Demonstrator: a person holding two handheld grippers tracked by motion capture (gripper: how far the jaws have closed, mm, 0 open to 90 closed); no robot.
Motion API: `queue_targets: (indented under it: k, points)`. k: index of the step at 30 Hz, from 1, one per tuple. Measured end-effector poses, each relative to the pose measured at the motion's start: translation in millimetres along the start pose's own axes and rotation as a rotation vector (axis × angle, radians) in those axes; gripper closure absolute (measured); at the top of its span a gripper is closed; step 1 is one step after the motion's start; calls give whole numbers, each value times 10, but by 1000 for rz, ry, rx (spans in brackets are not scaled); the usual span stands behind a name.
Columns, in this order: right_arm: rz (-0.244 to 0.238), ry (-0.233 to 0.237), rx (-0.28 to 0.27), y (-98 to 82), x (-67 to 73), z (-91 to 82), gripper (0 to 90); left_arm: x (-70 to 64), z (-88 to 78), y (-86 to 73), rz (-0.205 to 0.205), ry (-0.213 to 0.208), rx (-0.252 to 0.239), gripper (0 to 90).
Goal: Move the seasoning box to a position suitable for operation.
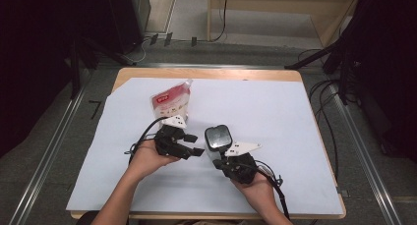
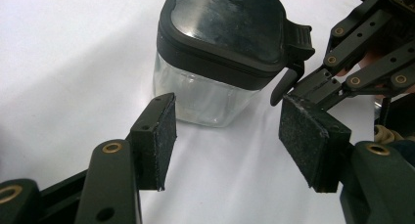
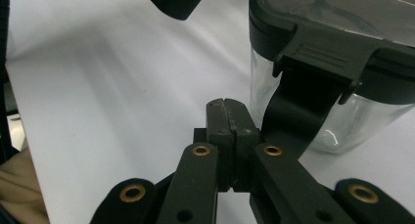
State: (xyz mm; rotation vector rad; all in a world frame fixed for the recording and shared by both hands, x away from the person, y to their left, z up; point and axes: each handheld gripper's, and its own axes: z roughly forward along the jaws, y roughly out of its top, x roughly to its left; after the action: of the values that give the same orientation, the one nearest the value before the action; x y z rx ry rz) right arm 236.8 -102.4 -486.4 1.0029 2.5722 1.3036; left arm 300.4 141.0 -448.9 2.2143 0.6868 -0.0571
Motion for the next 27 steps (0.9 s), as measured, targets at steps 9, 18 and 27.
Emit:
queue_targets:
  k: [9, 18, 27]
  points:
    - [4, -11, 7, -13, -65, -38, 900, 1, -2, -1, -3, 7, -3, 394]
    - [26, -34, 6, -42, -232, -151, 900, 10, 1, -2, 9, 15, -19, 369]
    - [48, -47, 10, -58, -353, -246, 900, 6, 16, 3, 26, 10, -18, 369]
